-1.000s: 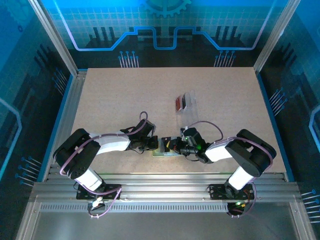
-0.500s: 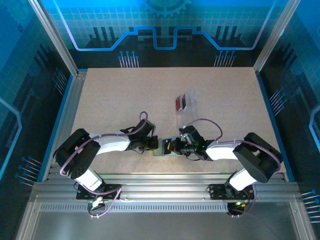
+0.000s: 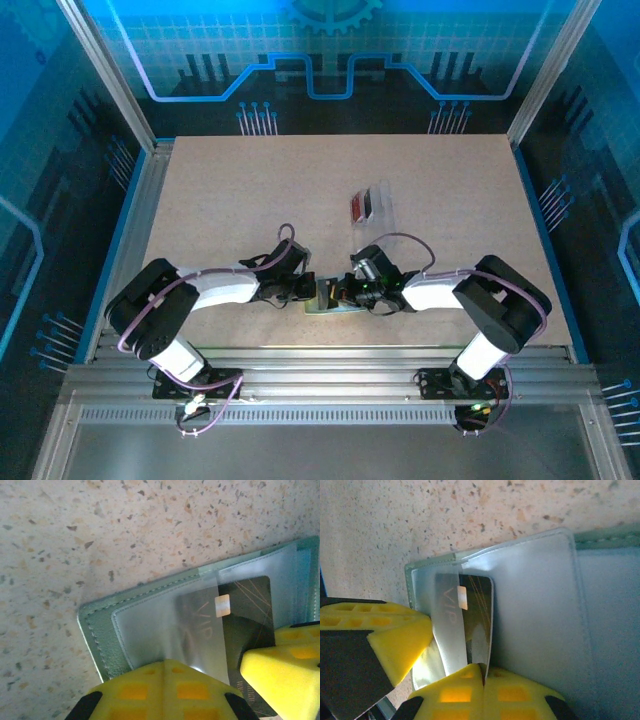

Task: Put the credit cards into the card holder

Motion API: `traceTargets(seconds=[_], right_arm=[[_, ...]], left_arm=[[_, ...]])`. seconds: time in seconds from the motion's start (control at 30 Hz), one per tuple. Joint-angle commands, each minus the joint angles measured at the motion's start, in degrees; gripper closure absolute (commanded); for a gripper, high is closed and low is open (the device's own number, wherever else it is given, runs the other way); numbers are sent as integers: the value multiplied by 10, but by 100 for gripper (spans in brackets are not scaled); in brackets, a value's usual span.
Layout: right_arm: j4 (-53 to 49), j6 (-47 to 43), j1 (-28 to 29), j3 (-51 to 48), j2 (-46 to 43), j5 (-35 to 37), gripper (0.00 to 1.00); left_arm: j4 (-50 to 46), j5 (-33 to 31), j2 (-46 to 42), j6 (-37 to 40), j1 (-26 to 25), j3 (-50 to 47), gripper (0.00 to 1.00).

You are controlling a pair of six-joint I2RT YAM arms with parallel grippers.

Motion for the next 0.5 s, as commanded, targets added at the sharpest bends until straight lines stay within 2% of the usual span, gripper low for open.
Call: traceTargets(seconds=[0.0,0.07,0.17,0.37,0.47], right_arm=[[-72,-24,24,8,42,-12,100],[-89,-30,24,11,40,-1,100],[-110,-40,25,17,34,5,100],[-147,-55,28,35,26,14,97],[-167,-64,32,49,27,17,92]], left_arm=[[-120,17,-10,-7,1,-28,86],[-133,27,-53,-13,15,-33,81],[-156,36,-98,-13,39,-37,80],[-159,50,-116,-7,71,-49,100],[-145,54,-93,2,72,-46,100]])
